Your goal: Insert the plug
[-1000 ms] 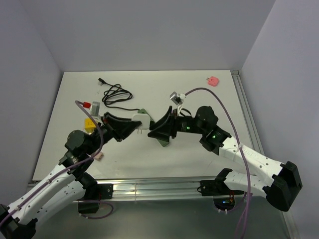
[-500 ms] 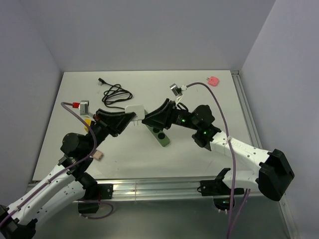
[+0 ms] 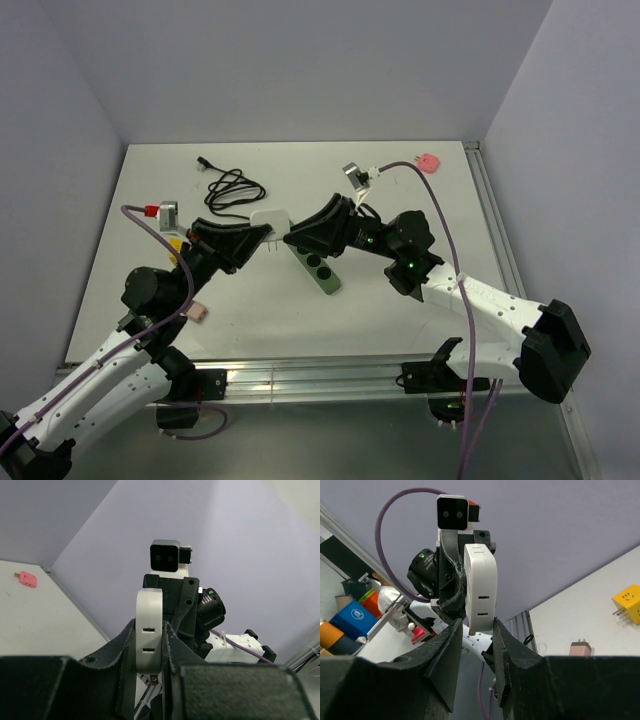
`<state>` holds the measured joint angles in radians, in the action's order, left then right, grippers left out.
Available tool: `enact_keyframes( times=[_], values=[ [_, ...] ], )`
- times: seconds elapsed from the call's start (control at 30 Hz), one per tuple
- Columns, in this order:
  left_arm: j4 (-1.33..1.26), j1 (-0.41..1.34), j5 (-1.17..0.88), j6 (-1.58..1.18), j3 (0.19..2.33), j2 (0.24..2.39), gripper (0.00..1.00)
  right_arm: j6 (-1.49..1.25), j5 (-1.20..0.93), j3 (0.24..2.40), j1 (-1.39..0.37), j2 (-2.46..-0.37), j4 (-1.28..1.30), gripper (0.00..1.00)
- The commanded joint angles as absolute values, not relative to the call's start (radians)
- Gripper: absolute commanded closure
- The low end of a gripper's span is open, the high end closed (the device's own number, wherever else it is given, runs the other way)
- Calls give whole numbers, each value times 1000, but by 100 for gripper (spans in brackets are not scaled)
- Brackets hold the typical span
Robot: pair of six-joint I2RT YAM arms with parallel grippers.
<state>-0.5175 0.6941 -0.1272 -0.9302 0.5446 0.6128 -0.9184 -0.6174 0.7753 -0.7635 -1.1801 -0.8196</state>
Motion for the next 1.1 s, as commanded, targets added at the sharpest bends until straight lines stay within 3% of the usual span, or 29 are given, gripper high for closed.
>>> enact_keyframes(
  times=[0.0, 0.17, 0.27, 0.33, 0.47, 0.63, 0.67, 0.8, 0.93, 0.97, 1.0, 1.07],
  values=[
    [-592, 693, -147, -931, 566, 614, 100, -904, -611, 850, -770, -1170, -858, 63],
    [-592, 693, -161, -925, 563, 617, 100, -922, -640, 870, -770, -1200, -873, 76],
    [-588, 695, -167, -923, 561, 618, 100, -920, -656, 870, -770, -1212, -884, 79],
    [-588, 695, -170, -925, 552, 618, 100, -914, -669, 874, -770, -1218, -887, 79],
    [-595, 693, -161, -933, 537, 612, 100, -913, -686, 890, -770, -1236, -887, 63],
    [-600, 695, -170, -936, 541, 617, 100, -905, -675, 896, -770, -1246, -881, 61],
    [-600, 693, -170, -936, 540, 618, 100, -904, -678, 897, -770, -1250, -882, 63],
    [-589, 693, -163, -931, 538, 611, 100, -882, -678, 905, -770, -1244, -842, 96],
    [-543, 693, -175, -905, 555, 606, 100, -795, -686, 911, -769, -1217, -753, 100],
    [-476, 693, -184, -896, 564, 606, 95, -770, -698, 917, -767, -1198, -677, 100],
    [-436, 695, -189, -881, 578, 604, 70, -737, -713, 951, -759, -1193, -619, 100],
    [-270, 693, -184, -819, 629, 592, 43, -625, -764, 994, -750, -1187, -434, 100]
  ],
)
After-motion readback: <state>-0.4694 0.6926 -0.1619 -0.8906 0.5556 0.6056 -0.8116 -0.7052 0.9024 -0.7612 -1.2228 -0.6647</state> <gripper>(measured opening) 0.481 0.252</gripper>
